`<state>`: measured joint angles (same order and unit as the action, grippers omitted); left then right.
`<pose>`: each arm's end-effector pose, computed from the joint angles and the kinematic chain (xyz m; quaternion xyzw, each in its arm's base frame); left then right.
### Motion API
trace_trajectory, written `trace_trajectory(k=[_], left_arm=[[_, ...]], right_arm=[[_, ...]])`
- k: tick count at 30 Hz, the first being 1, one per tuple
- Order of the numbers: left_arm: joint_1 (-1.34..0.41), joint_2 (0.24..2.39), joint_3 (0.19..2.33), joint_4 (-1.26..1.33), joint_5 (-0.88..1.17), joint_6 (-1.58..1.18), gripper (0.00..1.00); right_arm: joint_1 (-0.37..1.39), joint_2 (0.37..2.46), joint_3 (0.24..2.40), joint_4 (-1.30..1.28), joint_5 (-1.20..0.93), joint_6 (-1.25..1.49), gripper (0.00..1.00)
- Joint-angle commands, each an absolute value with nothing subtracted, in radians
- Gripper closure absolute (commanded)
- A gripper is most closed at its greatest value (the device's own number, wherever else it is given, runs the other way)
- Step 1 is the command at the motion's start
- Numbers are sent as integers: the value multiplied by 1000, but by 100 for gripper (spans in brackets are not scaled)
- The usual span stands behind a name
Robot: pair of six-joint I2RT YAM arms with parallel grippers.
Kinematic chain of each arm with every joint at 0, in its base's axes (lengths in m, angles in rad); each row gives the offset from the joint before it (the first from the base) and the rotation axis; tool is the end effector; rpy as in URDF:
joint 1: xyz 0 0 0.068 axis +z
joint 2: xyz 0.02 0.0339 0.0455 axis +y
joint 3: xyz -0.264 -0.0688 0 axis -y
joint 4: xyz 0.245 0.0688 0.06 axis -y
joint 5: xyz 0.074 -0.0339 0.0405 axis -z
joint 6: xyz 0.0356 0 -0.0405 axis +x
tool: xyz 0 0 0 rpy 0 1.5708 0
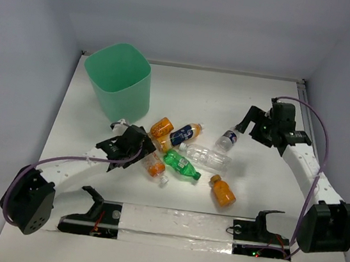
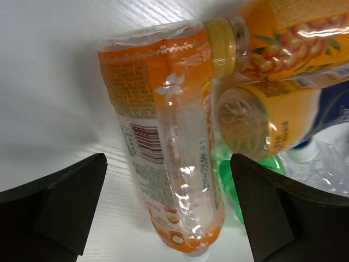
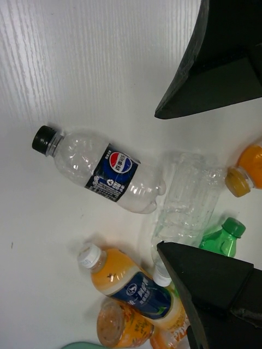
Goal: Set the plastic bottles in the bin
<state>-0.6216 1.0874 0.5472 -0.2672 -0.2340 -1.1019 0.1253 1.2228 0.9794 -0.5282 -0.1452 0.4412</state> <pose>0.1783 -0.1175 0.1942 -0.2615 0.8849 -0.2103 0.3231 0.2578 0.0377 0.2847 0.1167 0.9118 0.1726 0.3539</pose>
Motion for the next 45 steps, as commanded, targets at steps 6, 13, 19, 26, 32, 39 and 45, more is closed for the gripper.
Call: trace_trajectory(k=[6,13,19,26,32,39,45], left_arm=[[-617,1173,489,-143,-239,-1060,10],[-617,1194,491,-142,-235,-1034,37],[-617,1014,492,-270,-219,-1019,45],[-617,831,610,-431,-132,-979,50],[-617,825,900,-548,-155,-913,50],[-505,992,1279,-525,-221,-729,50],[-241,1158,1543,-425,-110,-608,50]], right_arm=[[107,1339,973,-413,-190,449,0],[107,1468,963,-348,-212,472,0],[107,1542,948,-285,-259,512,4],[126,1650,959,-226,-295,564,6],[126,1700,960,-178,-304,620,15],[126,1602,930,-121,-273,672,34],[126,1401,960,-201,-230,646,42]])
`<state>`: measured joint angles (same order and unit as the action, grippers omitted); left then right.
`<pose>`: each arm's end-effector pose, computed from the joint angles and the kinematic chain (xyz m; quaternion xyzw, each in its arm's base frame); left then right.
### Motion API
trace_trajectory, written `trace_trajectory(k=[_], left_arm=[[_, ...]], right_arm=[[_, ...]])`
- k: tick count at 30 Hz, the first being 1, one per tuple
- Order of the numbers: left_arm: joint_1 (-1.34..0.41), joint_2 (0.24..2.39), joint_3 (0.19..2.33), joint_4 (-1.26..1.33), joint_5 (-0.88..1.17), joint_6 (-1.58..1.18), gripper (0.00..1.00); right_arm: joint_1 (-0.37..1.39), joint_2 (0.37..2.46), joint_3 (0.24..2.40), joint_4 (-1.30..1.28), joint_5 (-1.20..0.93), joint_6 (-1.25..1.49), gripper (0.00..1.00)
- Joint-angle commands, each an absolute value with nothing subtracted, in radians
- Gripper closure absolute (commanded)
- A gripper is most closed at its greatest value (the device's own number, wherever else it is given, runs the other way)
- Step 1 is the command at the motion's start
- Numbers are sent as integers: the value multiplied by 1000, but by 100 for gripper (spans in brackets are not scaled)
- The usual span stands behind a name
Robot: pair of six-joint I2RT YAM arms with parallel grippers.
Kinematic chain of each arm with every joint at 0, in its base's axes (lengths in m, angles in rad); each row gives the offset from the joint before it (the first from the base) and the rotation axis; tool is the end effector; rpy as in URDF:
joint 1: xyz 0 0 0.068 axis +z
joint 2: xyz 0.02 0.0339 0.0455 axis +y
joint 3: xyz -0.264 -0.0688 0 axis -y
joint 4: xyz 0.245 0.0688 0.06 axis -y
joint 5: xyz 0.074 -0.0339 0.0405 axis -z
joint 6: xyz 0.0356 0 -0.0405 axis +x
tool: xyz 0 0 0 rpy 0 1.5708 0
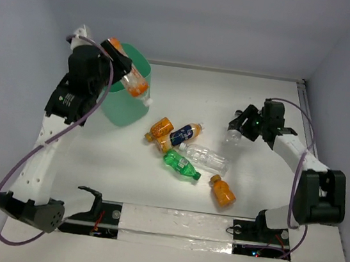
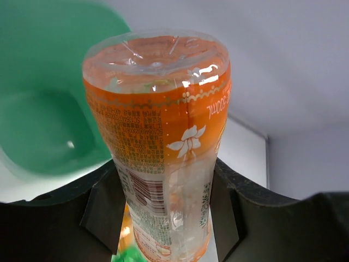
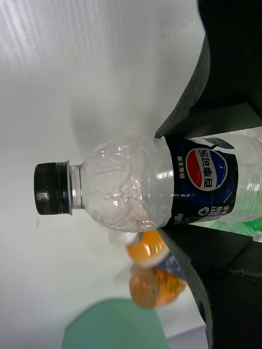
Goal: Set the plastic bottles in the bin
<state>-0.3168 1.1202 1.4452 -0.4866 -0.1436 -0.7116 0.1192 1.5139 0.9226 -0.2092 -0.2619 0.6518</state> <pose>0.2162 -0.0655 0.4687 -0.1946 0.7360 -0.2702 0.5894 0.3140 0.0469 0.2125 0.1945 0.8993 0.2522 0.2996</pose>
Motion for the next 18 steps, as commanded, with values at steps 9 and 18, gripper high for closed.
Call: trace_trajectory(k=[9,18], left_arm=[[-52,1333,1626,-282,-146,-554,49],[11,1369,1608,-230,-88,-479,10]], right_arm=[[205,1141,1098,-330,-270,676,43],[547,1346,1504,-331,-157,730,42]])
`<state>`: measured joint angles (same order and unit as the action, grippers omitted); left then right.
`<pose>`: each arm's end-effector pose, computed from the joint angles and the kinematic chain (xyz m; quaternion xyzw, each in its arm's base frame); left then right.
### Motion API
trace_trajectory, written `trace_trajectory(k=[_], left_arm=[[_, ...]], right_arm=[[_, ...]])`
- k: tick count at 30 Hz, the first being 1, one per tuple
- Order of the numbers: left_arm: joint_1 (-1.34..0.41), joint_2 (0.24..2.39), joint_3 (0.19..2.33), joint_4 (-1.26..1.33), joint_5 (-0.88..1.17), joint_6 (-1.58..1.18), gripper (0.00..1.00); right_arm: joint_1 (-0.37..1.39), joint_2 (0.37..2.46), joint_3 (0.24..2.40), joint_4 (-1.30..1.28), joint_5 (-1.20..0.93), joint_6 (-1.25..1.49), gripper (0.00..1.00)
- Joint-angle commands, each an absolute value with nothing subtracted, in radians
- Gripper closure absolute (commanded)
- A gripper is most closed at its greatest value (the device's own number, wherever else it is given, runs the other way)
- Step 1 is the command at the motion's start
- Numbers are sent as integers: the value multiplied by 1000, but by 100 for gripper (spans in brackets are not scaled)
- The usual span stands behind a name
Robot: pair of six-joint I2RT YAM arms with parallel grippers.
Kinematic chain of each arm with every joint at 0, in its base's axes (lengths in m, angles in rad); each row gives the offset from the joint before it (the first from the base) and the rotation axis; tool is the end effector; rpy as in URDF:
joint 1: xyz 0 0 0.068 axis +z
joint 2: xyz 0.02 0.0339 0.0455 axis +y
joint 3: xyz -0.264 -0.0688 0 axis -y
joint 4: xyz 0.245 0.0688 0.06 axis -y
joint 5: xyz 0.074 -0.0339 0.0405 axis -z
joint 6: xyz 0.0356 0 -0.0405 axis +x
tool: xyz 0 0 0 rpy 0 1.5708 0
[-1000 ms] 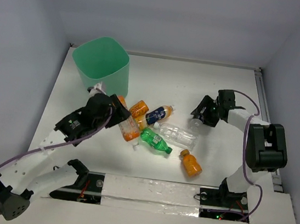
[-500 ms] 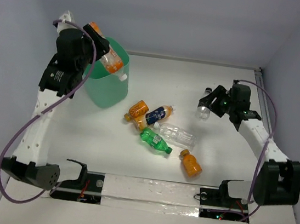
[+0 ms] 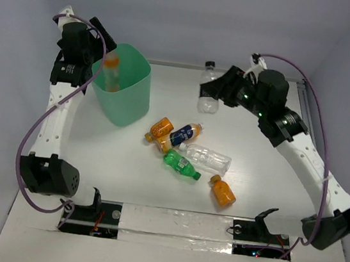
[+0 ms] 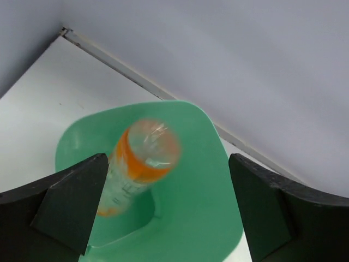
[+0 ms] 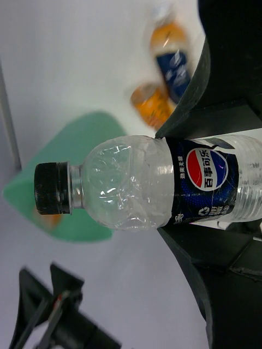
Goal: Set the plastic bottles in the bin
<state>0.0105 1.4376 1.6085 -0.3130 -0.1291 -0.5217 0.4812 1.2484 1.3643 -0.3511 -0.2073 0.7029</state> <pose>0.3243 0.0080 0.4605 -0.2390 0.7163 -0.1181 0.6448 0.2436 0.1354 0.4265 0.0227 0.7833 0.4111 0.4658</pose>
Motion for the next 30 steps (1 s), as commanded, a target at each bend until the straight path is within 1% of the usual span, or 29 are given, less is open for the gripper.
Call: trace_trajectory(k=[1,2,3,5,6,7,8,9,10,11,12,13,14,15,16,17,18,20,21,23,25,28,30], left_arm=[[11,1326,1592,-219,-71,-479,7],[11,1304,1571,-222,-61,-479,7],[11,1284,1557,-229,-51,-480,7],[11,1201,1488,-226,-19,-523,10],[11,1174,1456,-212,-6,-555,12],[11,1110,1418,-166,56,-589,18],[11,1083,1354,-141,89,-639,23],[11,1065,1336,-138,109,-656,28],[11,1037,1321,-168,123,-664,35],[-1,1019,1295,-190,114,-657,41],[-12,997,1281,-210,98,-649,52],[-27,953,1266,-254,40,-641,64],[-70,933,1241,-279,10,-629,68],[-92,914,1227,-297,-35,-608,69],[-110,882,1209,-320,-66,-603,71],[-123,865,1166,-328,-64,-603,71],[-145,851,1145,-334,-58,-603,71],[-170,812,1076,-354,-37,-607,71],[-188,795,1054,-362,-32,-614,71],[-207,746,996,-365,-6,-617,70],[-225,718,965,-364,17,-606,69],[-238,712,914,-351,63,-578,66],[-247,724,871,-336,104,-560,65]], right_arm=[[587,1386,1549,-330,-147,736,42],[607,1423,1595,-321,-147,747,42],[627,1463,1686,-311,-143,755,42],[682,1581,1774,-263,-144,771,41],[701,1623,1867,-247,-144,781,41],[716,1716,1920,-233,-149,791,41],[747,1765,1978,-221,-150,807,41],[762,1817,2111,-225,-146,810,41],[776,1871,2185,-235,-138,810,41],[788,1979,2262,-265,-127,810,41],[799,2032,2337,-281,-123,824,41],[799,2084,2470,-296,-121,839,41],[799,2168,2518,-302,-117,871,41],[799,2198,2549,-295,-111,890,40],[799,2219,2566,-281,-106,908,36],[799,2235,2562,-223,-107,925,30],[799,2250,2553,-198,-109,951,20],[808,2267,2569,-175,-117,960,11],[808,2285,2585,-179,-123,959,5],[808,2289,2603,-202,-130,942,2],[808,2254,2567,-190,-126,933,0],[808,2211,2516,-184,-109,891,0],[808,2148,2475,-187,-100,855,2]])
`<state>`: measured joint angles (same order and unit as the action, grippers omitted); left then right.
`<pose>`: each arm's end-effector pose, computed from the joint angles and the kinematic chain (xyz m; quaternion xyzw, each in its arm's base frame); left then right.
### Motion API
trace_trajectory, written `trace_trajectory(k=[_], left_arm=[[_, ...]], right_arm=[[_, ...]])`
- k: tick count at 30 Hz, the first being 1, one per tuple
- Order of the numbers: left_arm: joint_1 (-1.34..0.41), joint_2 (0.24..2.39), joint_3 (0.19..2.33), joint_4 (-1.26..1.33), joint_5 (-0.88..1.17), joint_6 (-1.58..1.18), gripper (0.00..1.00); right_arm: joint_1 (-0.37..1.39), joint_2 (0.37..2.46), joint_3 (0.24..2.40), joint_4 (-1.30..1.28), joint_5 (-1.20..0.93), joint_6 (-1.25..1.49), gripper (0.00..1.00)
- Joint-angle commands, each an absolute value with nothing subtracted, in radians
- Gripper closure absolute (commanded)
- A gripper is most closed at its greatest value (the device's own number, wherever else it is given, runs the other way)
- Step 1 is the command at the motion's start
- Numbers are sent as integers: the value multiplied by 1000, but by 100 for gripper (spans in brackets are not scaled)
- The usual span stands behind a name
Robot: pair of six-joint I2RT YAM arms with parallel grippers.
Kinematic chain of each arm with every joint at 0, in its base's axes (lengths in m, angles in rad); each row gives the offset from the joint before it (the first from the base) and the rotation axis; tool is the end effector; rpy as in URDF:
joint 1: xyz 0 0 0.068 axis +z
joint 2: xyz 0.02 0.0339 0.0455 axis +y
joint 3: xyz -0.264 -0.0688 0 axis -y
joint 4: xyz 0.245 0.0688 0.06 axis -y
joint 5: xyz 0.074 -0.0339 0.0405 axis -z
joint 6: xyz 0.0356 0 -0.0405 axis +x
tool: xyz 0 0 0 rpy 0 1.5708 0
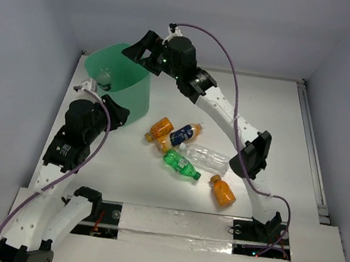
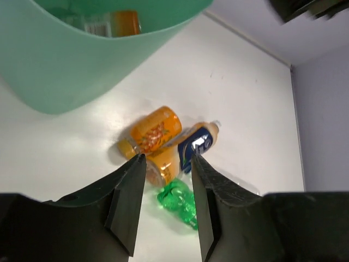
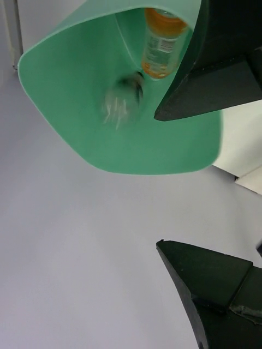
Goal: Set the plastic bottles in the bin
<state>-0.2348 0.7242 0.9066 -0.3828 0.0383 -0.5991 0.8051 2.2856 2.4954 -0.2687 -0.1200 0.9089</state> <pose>0.1550 -0.0385 0.3700 -0.1283 0.7635 -0.2698 0.5725 0.3638 0.3845 0.4162 -0.0034 0.7275 0.5462 0.4153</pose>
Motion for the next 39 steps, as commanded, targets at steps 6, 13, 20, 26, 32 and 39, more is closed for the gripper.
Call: trace_trajectory(k=[6,13,20,26,32,39], left_arm=[[-385,854,833,-252,135,-500,60],[-512,1127,929,-233,-1,-414,38],[-512,1353,1026,-232,-43,-347,26],[-512,1509,1113,-203,-11,-325,26],[-512,1640,1169,-202,-25,-301,26],[-512,1710,1175,-175,-6,-324,27]], right_arm=[[789,1807,2024,-134,-49,744,74],[767,1340,1335,-147,-44,661,94],[767,1027,896,-219,-121,647,95],[767,914,738,-244,-130,670,91],[767,936,724,-252,-149,644,68],[767,1101,782,-252,-155,548,29]])
